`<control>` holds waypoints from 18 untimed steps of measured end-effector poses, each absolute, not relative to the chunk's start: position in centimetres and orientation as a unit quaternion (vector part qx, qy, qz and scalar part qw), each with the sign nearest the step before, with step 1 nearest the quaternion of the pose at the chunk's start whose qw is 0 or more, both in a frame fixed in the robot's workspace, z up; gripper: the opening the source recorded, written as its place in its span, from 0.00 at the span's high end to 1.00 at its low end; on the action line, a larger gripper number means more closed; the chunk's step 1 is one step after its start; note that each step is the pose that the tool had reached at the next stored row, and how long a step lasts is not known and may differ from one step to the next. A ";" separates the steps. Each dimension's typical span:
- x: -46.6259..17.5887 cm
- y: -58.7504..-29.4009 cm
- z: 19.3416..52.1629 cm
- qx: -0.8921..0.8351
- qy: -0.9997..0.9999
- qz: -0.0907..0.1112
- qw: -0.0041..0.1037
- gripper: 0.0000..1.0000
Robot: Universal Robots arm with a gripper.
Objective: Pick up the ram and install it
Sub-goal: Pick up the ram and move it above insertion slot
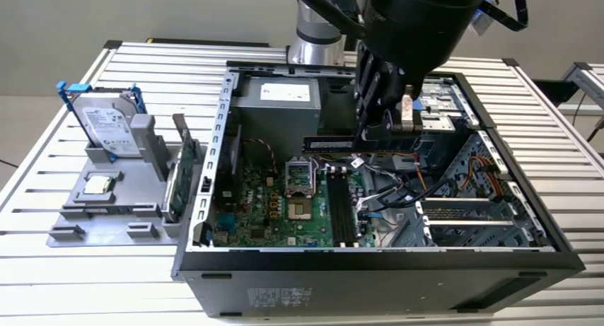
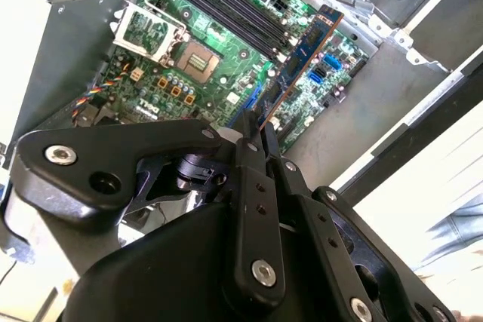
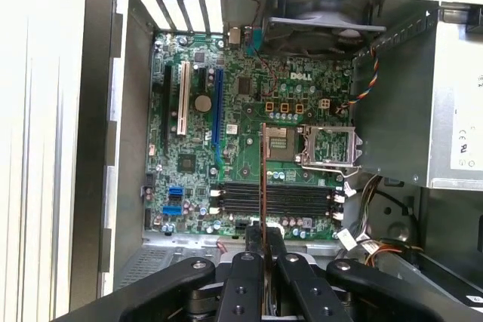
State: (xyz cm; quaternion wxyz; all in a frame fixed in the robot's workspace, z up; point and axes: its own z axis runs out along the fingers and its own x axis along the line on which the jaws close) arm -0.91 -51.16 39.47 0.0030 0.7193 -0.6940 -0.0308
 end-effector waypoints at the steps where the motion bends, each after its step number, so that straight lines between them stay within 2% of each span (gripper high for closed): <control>1: -0.9 -51.2 39.5 0.719 -0.694 -0.031 0.003 1.00; 18: -0.9 -51.1 39.5 0.715 -0.698 -0.031 0.003 1.00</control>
